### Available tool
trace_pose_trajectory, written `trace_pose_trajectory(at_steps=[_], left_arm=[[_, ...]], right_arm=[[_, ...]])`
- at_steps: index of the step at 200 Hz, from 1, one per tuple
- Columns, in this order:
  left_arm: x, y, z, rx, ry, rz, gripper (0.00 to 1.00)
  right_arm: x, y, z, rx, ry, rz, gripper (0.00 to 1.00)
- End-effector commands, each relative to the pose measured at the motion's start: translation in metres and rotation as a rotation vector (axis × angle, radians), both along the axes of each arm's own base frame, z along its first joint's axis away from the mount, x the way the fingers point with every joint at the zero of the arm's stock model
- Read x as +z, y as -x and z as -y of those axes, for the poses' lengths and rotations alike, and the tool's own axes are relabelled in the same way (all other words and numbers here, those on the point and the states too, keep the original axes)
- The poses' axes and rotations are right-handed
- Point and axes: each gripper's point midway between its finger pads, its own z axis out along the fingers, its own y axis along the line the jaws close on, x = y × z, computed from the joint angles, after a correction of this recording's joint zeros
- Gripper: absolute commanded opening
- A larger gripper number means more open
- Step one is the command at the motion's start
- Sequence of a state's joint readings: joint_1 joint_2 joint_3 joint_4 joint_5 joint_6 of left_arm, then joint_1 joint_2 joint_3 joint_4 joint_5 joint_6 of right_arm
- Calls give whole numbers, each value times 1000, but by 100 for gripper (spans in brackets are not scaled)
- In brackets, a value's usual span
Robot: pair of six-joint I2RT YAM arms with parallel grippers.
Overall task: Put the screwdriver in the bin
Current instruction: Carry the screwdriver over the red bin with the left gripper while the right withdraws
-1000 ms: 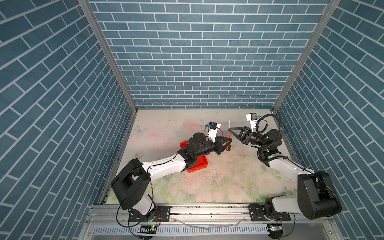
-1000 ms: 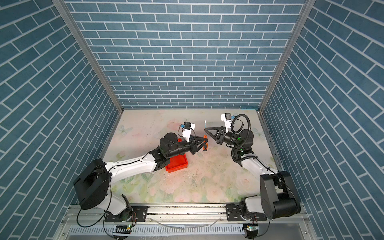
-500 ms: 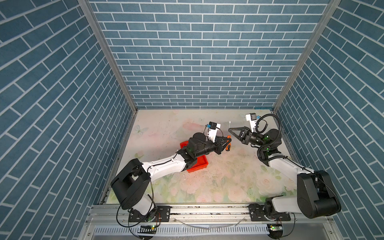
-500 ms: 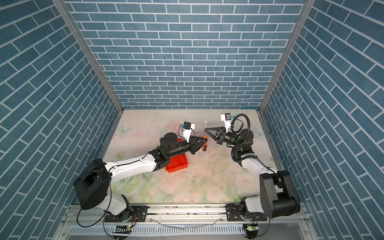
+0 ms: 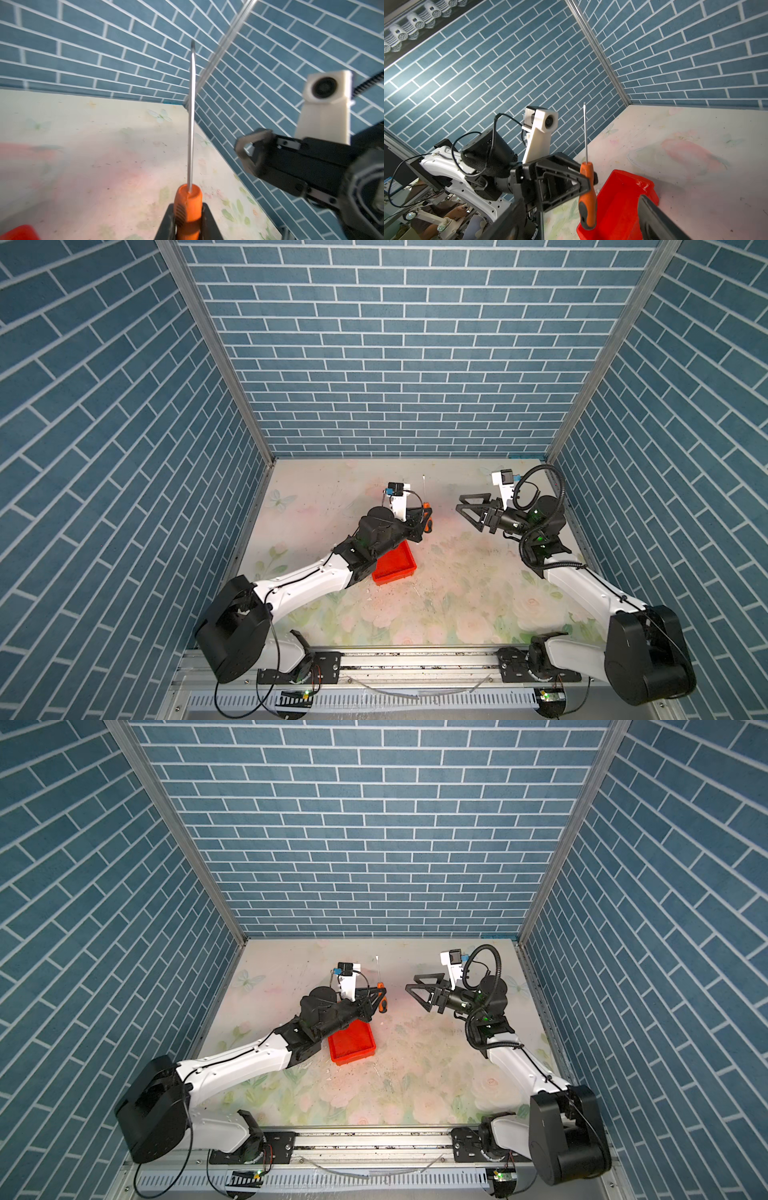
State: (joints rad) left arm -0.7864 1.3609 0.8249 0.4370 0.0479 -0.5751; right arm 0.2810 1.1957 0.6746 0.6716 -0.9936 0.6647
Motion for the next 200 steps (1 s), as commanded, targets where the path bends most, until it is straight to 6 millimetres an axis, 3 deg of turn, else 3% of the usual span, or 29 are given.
trace_pose_trajectory(at_steps=[1,45,78,145,200], left_arm=[[-36,-5,-40,181,-135,-130,0],[-90,10,-84,419,-227,-473,0],[-116,17,-95,500,-304,-613,0],[-152,3,-85,505,-385,-737,0],[-185,3,-85,507,-398,-855,0]], right_arm=[[-18,7,-4,-43,207,96,92],[-36,19,-7,-44,367,182,99],[-46,27,-17,-4,420,217,99],[-81,47,-39,138,581,247,99],[-88,51,-42,157,591,257,99]])
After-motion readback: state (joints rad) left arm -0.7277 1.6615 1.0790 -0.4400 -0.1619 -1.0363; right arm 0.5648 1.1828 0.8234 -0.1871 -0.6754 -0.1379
